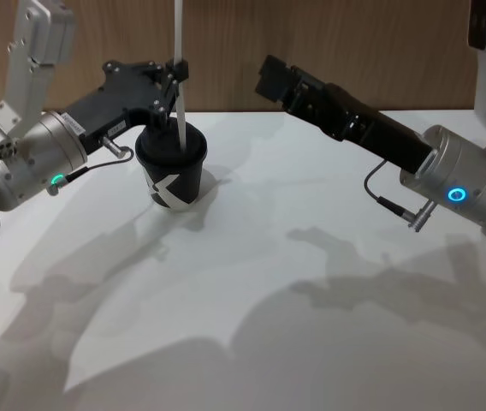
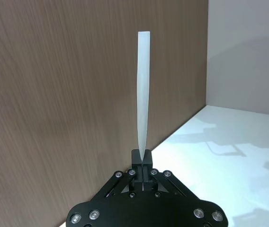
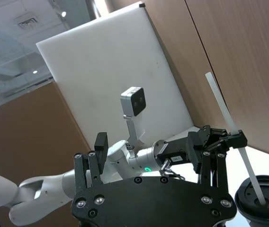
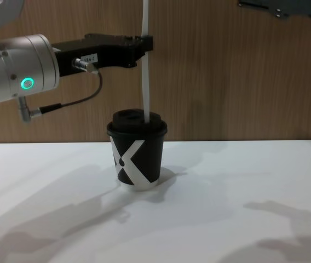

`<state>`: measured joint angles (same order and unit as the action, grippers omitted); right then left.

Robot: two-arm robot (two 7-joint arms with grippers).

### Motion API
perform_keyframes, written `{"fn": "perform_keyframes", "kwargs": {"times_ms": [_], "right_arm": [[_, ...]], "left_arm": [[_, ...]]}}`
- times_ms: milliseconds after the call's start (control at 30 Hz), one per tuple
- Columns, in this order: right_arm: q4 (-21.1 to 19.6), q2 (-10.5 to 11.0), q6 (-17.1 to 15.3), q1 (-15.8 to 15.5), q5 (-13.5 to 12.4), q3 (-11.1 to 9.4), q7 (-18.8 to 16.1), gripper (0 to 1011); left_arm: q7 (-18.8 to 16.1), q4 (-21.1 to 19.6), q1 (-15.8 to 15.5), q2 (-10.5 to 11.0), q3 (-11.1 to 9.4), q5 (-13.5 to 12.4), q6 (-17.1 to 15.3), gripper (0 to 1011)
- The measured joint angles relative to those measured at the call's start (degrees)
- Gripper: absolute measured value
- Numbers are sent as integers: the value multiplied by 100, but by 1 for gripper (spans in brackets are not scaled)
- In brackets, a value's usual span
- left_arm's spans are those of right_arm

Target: Pick up the straw with one hand, pass it to the other hand, and insert it into the cup.

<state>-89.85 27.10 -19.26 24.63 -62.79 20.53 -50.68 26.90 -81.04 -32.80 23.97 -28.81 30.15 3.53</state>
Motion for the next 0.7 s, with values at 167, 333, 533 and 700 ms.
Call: {"fn": "perform_keyframes", "kwargs": {"times_ms": [167, 333, 533, 700], "right_arm": [[0, 0, 0, 0, 0, 0, 0, 1001], [0, 0, 0, 0, 0, 0, 0, 1001], [0, 0, 0, 0, 0, 0, 0, 1001], [0, 0, 0, 0, 0, 0, 0, 1001]], "left_arm": [[10, 28, 19, 0, 10, -27, -22, 6], [39, 100, 38, -20, 13, -57, -25, 19], [89, 218, 56, -67, 20, -71, -8, 171], [138, 305, 78, -115, 41, -65, 34, 289]]}}
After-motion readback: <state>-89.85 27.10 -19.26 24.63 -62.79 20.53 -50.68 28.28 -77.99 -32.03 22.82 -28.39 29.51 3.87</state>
